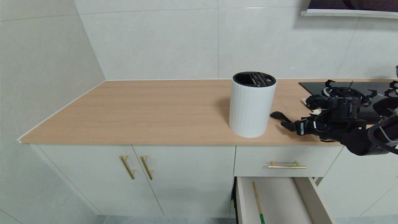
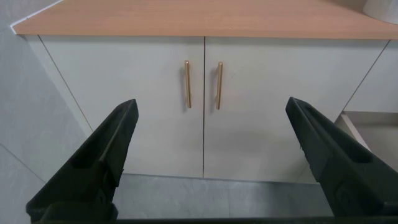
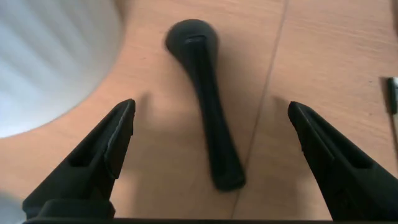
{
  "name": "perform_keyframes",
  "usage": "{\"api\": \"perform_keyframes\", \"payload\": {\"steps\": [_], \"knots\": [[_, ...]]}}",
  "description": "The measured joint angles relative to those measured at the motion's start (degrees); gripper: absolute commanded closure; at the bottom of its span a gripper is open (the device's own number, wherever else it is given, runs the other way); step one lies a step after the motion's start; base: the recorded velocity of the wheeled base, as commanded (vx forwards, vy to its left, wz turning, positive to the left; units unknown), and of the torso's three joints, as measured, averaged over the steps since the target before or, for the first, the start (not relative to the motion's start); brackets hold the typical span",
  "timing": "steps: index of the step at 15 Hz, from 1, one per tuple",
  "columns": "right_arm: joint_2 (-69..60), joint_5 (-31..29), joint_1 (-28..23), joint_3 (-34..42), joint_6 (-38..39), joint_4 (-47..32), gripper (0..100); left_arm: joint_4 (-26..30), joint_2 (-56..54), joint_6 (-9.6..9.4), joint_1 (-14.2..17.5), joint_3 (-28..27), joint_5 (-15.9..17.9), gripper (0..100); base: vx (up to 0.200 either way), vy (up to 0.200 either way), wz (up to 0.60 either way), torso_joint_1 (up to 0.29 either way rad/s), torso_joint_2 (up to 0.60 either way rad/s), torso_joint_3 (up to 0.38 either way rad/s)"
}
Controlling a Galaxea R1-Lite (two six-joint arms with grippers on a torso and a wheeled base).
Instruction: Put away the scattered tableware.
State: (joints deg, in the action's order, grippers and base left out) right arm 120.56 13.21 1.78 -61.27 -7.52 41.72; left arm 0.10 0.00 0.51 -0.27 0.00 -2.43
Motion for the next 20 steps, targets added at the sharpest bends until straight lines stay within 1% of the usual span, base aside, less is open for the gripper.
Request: {"api": "perform_keyframes", "payload": {"steps": [2,8,9,18,20], "knots": [[1.6,-1.1,0.2,-0.2,-0.1,2.2,0,0.0,0.0,-0.02,0.0,0.0,0.0,0,0.0,0.0,0.0,0.0,0.0,0.0],[3.1,-1.2,0.7,-0.3,-0.1,2.4,0,0.0,0.0,0.0,0.0,0.0,0.0,0,0.0,0.0,0.0,0.0,0.0,0.0],[3.1,-1.2,0.8,-0.4,-0.1,2.4,100,0.0,0.0,0.0,0.0,0.0,0.0,0,0.0,0.0,0.0,0.0,0.0,0.0],[2.6,-1.3,0.9,-0.2,0.1,1.6,100,0.0,0.0,0.0,0.0,0.0,0.0,0,0.0,0.0,0.0,0.0,0.0,0.0],[1.2,-1.6,1.0,-0.2,0.4,-2.1,100,0.0,0.0,-0.02,0.0,0.0,0.0,0,0.0,0.0,0.0,0.0,0.0,0.0]]}}
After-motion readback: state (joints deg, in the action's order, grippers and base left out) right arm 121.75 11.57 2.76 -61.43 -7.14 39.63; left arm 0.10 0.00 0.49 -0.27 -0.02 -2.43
